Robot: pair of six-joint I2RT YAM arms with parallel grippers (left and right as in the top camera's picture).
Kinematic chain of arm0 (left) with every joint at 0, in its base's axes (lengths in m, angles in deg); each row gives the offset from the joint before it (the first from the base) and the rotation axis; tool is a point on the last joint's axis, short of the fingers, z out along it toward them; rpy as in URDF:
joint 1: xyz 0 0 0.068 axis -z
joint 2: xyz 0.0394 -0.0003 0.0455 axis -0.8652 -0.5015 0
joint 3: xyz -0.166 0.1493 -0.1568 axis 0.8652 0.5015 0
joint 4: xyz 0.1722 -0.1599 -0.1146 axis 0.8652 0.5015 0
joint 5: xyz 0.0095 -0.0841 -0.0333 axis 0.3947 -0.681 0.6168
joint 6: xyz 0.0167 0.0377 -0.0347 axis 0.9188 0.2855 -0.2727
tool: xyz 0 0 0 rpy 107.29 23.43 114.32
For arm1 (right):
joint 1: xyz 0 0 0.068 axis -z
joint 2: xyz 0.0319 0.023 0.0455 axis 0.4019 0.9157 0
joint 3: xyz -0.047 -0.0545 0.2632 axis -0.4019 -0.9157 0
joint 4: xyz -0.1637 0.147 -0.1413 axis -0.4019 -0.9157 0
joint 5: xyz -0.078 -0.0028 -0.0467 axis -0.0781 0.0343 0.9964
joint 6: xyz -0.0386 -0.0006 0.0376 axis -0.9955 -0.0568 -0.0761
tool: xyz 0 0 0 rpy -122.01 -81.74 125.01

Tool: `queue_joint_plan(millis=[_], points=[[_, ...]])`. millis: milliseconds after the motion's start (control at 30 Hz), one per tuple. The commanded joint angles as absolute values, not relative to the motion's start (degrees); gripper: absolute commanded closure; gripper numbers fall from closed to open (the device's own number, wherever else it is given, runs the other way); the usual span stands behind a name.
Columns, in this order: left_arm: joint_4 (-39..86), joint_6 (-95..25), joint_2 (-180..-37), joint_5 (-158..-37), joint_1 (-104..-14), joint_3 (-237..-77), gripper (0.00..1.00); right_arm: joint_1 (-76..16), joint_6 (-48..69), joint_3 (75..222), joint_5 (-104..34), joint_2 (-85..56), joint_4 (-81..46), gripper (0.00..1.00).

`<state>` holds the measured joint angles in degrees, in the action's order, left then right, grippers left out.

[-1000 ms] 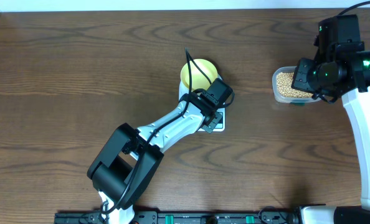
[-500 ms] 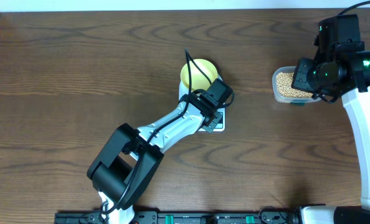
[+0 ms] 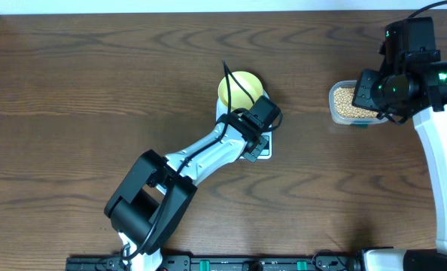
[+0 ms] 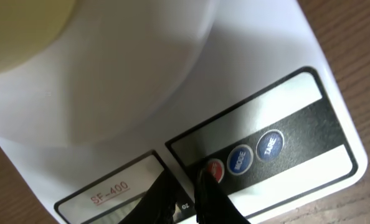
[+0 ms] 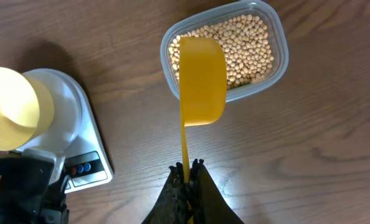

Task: Scoop item into bowl and weigh 50g on scale

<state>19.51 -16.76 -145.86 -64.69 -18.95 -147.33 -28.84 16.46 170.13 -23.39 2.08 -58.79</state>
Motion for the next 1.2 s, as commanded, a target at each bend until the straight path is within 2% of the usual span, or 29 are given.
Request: queue_joint_plan(millis=[0, 400, 933, 1167], points=[[20.34, -17.0, -143.87, -64.54, -19.11, -147.0, 0.85, -28.6, 15.72, 171.11, -22.47, 1.94, -58.49, 0.99], [23.11, -18.53, -136.09, -64.56, -19.11, -147.0, 0.84, -28.6, 15.72, 171.11, -22.47, 3.02, -57.85, 0.99], [47.66, -28.46, -122.36, -64.67, -19.11, -147.0, 0.84, -28.6, 14.97, 171.11, -19.44, 3.76, -57.4, 0.99], [54.0, -28.67, -120.63, -71.95, -19.11, -146.98, 0.84, -28.49, 14.34, 171.11, -17.91, 3.76, -57.0, 0.99]])
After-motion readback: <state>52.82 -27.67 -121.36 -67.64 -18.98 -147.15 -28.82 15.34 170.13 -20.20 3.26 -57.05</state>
